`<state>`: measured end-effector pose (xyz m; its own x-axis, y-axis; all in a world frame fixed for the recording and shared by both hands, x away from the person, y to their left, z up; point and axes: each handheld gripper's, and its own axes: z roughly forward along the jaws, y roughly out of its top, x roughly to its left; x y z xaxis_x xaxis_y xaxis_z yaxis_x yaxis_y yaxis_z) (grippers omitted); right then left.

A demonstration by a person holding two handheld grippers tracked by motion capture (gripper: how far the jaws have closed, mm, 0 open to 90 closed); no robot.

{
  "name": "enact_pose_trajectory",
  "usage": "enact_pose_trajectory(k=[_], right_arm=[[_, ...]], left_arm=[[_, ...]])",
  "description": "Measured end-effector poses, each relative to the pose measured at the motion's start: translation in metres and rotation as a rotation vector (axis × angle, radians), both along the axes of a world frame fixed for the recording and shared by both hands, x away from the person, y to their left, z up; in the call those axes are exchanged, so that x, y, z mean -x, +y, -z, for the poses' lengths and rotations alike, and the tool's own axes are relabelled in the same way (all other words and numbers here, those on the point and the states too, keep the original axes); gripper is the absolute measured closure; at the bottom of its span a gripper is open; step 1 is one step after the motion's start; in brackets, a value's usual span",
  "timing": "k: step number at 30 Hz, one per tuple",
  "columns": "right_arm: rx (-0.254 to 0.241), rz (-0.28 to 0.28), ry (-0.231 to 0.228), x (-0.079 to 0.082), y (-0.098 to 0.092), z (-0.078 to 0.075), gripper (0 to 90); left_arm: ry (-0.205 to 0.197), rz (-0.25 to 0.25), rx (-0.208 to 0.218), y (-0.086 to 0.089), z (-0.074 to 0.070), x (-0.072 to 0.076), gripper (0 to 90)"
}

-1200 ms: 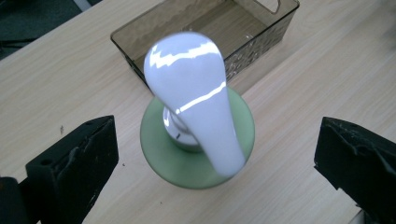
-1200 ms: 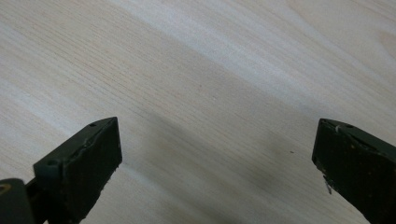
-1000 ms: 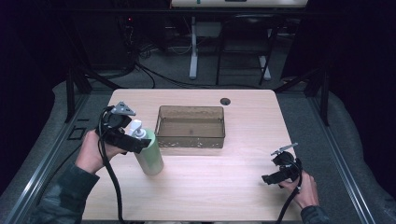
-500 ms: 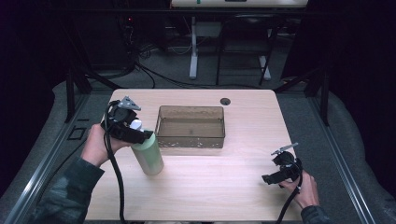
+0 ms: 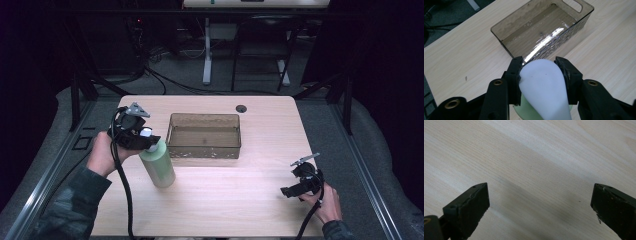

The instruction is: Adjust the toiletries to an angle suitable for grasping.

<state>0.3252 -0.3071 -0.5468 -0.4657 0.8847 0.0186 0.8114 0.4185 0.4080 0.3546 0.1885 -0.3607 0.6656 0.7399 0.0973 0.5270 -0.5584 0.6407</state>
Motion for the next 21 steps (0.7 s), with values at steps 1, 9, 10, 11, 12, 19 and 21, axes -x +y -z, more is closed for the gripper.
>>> enact_pose_trajectory(k=[1,9,10,11,12,19,21], right_arm=[[-0.001,0.001,0.002,0.0,0.0,0.0001,1.7],[-0.001,0.001,0.003,0.0,-0.0001,0.0002,1.7],[0.0,0.001,0.004,-0.0001,-0.0002,0.0003,1.7],[0.003,0.001,0.003,-0.0001,-0.0004,0.0005,1.7],[-0.002,0.0,0.004,-0.0001,-0.0004,0.0004,1.7],[0.002,0.0,0.005,-0.0002,-0.0006,0.0008,1.7],[0.002,-0.001,0.006,-0.0002,-0.0005,0.0008,1.8]], left_arm=[[-0.003,-0.001,0.0,0.0003,-0.0001,-0.0001,60.8],[-0.006,0.033,-0.005,-0.0003,-0.0007,-0.0026,62.3],[-0.003,0.037,-0.004,-0.0006,-0.0009,-0.0033,62.3],[-0.005,0.044,-0.003,-0.0012,-0.0008,-0.0037,62.4],[-0.003,0.05,0.002,-0.0016,-0.0008,-0.0042,62.4],[-0.005,0.095,-0.001,-0.0067,-0.0017,-0.0083,62.5],[0.001,0.109,0.006,-0.0083,-0.0021,-0.0098,62.5]])
